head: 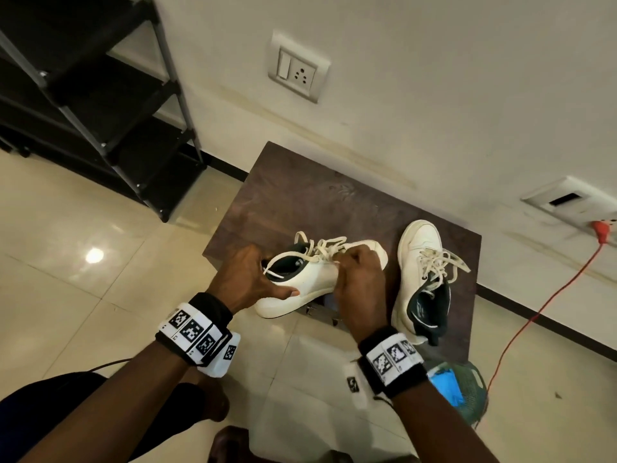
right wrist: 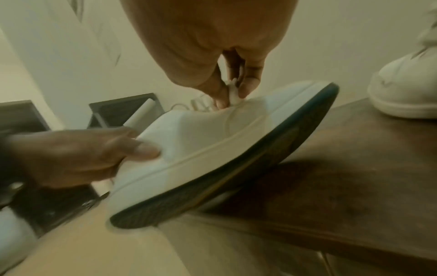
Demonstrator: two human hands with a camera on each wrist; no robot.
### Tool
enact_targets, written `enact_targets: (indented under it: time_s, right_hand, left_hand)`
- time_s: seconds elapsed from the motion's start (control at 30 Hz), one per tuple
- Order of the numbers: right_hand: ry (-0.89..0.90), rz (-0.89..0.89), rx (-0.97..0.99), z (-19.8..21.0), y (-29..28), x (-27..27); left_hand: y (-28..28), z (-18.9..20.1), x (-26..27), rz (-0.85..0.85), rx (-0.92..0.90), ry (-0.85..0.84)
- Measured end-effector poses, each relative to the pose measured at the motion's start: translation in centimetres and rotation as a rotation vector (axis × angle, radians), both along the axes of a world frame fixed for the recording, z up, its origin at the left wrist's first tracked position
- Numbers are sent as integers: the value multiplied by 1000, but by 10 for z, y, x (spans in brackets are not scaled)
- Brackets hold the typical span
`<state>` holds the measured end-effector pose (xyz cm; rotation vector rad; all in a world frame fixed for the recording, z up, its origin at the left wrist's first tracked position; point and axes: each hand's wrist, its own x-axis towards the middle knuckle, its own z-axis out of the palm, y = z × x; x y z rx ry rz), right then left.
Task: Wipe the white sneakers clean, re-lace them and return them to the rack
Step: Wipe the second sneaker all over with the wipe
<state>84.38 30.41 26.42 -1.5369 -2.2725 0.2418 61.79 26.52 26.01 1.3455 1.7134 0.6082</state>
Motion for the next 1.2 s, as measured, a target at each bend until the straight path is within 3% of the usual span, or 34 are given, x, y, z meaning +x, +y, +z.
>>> enact_targets:
  time_s: [0.1, 0.27, 0.5, 0.6, 0.77, 0.87, 0.97, 1.2]
  right_hand:
    - [-69, 53, 52, -7, -3, 15]
    - [91, -219, 116, -8, 24, 44]
    - [330, -38, 75, -11, -44, -1]
    - [290, -52, 115, -12, -17, 18]
    - [286, -256, 123, -8, 19, 32]
    - [294, -96, 91, -13, -14, 4]
    - [180, 79, 90, -20, -34, -1]
    - [208, -164, 139, -5, 28, 31]
  left_hand:
    - [0, 3, -2, 1, -23, -34]
    - [0, 0, -2, 29, -55, -52]
    - [16, 0, -10, 49, -216, -212]
    - [17, -4, -10, 81, -227, -221]
    - [21, -7, -5, 137, -249, -293]
    - [28, -3, -4, 173, -294, -331]
    - [29, -4, -5, 199, -304, -346]
    - [24, -6, 0, 207, -309, -365]
